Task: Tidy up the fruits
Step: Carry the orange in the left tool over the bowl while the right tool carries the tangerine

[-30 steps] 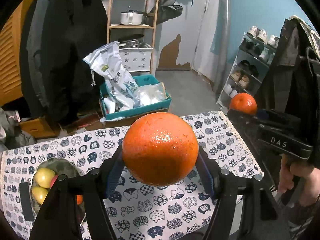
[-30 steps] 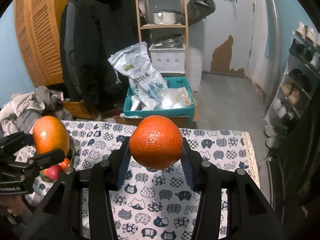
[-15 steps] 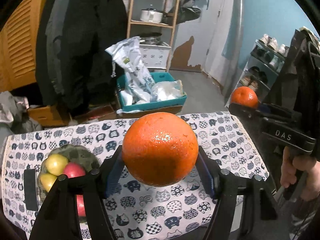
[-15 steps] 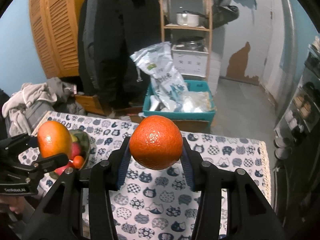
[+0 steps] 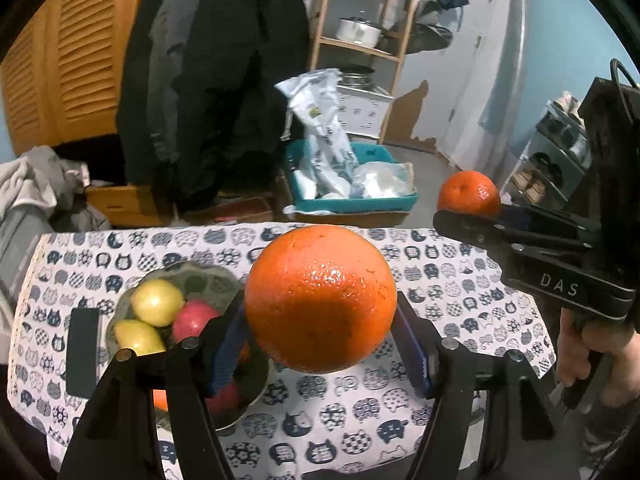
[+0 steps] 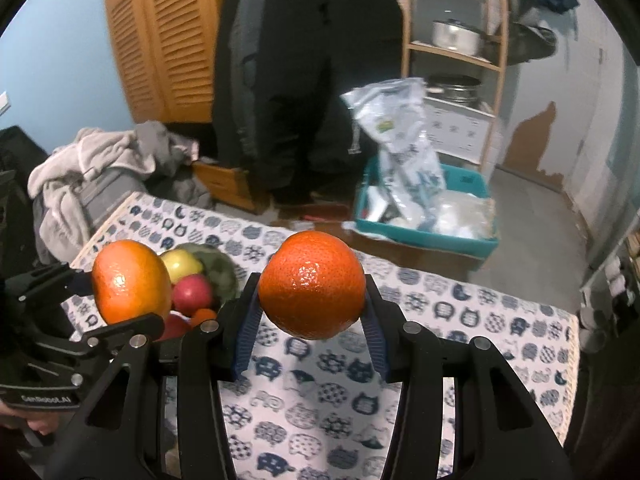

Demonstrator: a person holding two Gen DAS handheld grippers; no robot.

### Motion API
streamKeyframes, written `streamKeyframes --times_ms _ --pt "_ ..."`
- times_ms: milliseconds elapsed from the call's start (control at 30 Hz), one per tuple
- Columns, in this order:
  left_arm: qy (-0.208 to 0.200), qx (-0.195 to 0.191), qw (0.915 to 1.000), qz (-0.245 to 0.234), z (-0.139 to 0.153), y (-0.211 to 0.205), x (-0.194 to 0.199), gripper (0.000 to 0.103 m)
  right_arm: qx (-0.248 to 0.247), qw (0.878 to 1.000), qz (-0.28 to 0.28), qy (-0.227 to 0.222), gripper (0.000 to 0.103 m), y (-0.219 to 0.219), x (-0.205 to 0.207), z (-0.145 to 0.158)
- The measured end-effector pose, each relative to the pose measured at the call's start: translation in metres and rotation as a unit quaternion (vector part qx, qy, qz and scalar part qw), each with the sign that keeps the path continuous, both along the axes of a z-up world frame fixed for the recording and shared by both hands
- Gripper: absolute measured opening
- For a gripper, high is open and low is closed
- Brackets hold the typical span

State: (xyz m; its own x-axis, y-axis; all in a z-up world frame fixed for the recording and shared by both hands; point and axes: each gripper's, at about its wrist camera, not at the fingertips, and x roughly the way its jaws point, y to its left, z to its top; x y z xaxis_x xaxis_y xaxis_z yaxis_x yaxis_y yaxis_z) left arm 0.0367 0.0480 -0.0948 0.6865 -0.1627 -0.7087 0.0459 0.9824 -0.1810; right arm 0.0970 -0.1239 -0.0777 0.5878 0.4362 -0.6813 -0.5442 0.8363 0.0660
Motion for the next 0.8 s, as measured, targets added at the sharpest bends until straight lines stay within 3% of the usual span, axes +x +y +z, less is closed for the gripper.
streamKeyframes --times_ms 600,800 --pt "0.036 -0.013 0.9946 0.096 -0.041 0.094 -0.015 0.070 -0.025 0.995 0.080 0.058 0.046 0.113 0.008 -0.041" --pt "0.072 -0.020 0.9910 0.111 -0.071 0.112 -0.005 0.070 -0.030 0.991 0.093 0.094 0.046 0.140 0.019 -0.064"
